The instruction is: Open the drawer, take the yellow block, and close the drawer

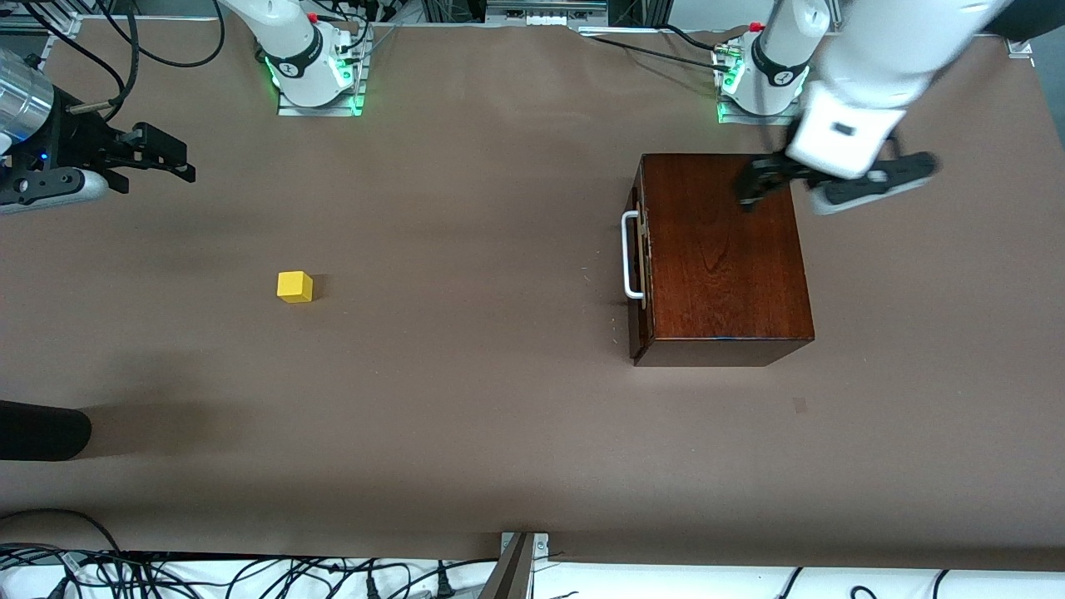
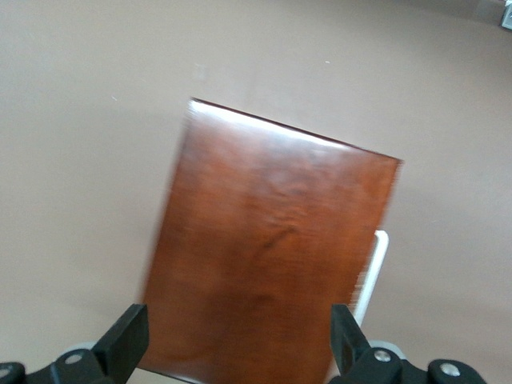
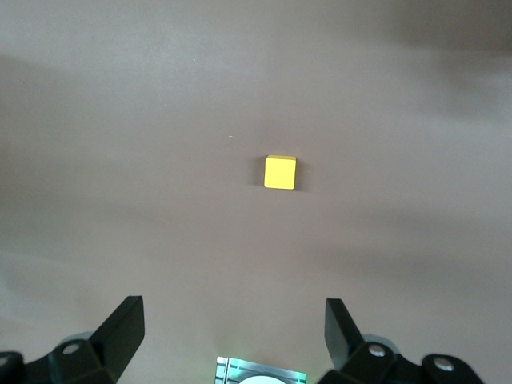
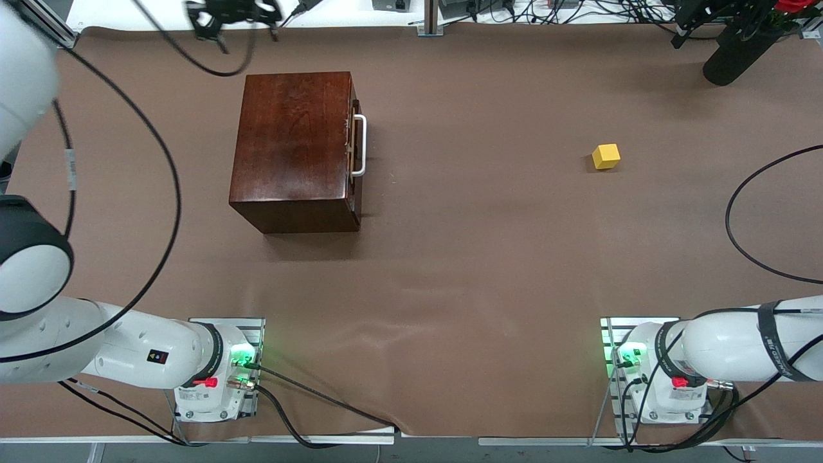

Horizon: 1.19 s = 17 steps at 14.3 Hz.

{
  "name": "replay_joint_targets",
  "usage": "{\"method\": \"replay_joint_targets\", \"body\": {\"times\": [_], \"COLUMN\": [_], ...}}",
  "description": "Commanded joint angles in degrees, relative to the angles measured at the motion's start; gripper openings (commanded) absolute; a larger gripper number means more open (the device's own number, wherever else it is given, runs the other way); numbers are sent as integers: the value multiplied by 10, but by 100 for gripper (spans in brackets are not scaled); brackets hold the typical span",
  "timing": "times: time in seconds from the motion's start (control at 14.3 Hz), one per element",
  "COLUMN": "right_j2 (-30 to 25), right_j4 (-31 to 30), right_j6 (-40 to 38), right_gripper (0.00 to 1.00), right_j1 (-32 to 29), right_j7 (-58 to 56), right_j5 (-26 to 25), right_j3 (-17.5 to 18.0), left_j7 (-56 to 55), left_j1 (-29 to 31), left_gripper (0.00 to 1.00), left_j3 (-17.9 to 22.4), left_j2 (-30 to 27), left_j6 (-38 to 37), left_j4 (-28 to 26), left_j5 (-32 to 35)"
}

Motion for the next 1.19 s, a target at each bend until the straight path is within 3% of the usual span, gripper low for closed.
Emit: {"method": "replay_joint_targets", "body": {"times": [0.0, 0.28, 1.12], "right_j2": [-7, -7, -6], "right_j4": [-2, -7, -17], "right_j6": [-3, 2, 14], "right_gripper": [100, 100, 100], "right_j1": [-3, -1, 0], "right_j7": [-7, -2, -1], "right_j5": [-3, -19, -20], "right_j3": [5, 11, 11], "left_j7": [128, 244, 236], "left_j1": [3, 3, 4], "left_gripper": [100, 100, 100], "left_j3": [65, 117, 116], "left_j2": [-35, -45, -35], "left_j6": [-13, -15, -37], "left_j4": [-33, -45, -26], "left_j5": [-24, -23, -17]}}
